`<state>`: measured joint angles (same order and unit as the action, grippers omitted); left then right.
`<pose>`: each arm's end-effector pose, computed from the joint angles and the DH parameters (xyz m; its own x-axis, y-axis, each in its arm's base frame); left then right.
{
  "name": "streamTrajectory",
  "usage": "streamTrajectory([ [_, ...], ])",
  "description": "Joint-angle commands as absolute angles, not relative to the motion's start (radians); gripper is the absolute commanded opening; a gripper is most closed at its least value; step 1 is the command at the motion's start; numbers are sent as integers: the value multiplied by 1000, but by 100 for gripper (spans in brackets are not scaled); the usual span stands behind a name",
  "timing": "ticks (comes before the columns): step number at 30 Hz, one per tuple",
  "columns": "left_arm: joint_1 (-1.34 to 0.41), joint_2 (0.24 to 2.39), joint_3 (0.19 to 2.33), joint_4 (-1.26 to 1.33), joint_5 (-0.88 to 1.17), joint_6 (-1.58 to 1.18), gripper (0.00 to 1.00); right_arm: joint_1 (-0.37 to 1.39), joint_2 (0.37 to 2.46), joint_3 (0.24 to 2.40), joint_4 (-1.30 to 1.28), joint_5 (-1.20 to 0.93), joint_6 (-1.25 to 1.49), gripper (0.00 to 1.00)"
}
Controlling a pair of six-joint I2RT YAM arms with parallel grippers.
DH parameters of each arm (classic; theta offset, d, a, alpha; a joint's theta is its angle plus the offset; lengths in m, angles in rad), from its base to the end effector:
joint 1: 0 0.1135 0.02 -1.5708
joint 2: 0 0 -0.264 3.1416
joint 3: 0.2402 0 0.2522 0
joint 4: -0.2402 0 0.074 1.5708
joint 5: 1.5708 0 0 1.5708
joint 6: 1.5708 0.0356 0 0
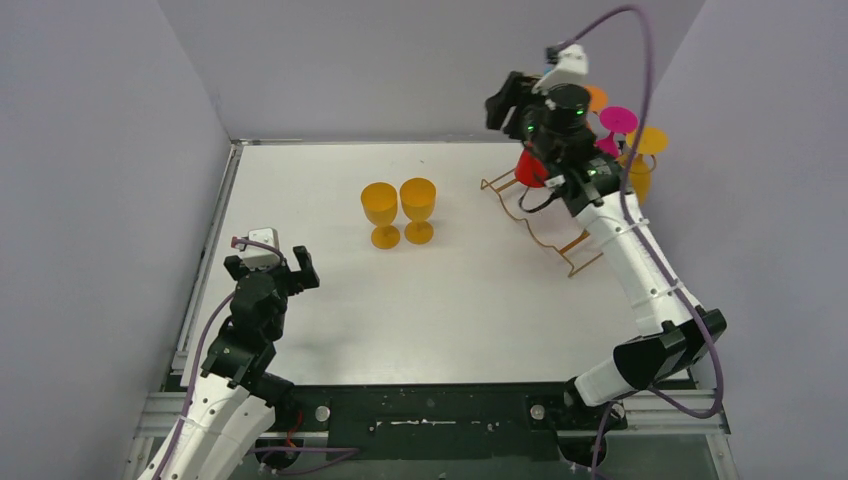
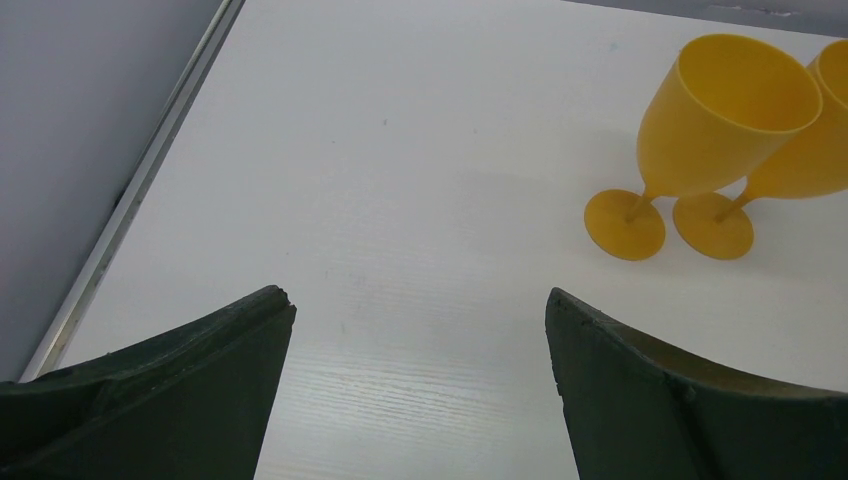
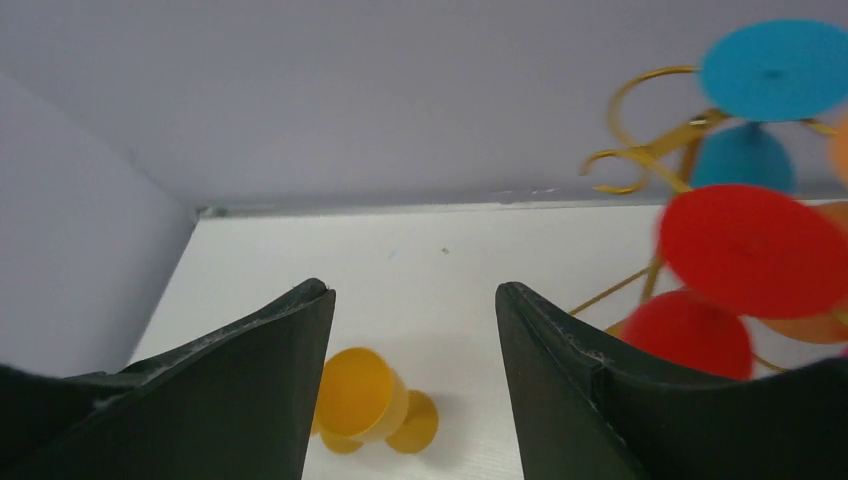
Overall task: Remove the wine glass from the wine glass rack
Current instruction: Pick up the wine glass from the wine rack.
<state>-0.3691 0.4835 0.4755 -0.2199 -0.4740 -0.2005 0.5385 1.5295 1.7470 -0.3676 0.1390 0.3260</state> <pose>0.1314 -0.0334 0.2704 -0.1878 -0.1173 -0.9752 -0.1338 0.9866 -0.0929 0.2973 0.1719 0.4724 -0.2466 0.2221 -0.9433 -0.3286 0.8965 0.2970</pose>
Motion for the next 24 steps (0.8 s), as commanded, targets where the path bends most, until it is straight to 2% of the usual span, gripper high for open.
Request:
streamTrajectory([
  [1,-359,477,472,-157,-461,-201,95,272,1496,1736,-392,-113,599,62],
  [6,-355,478,471,-155,-458,-202,95,153,1495,1752,-408,-230,629,65],
  [14,-353,479,471,-155,-457,-202,95,76,1494,1756,-453,-180,636,65],
  [24,-353,477,471,-155,-456,-202,95,47,1517,1760,-477,-119,615,60],
])
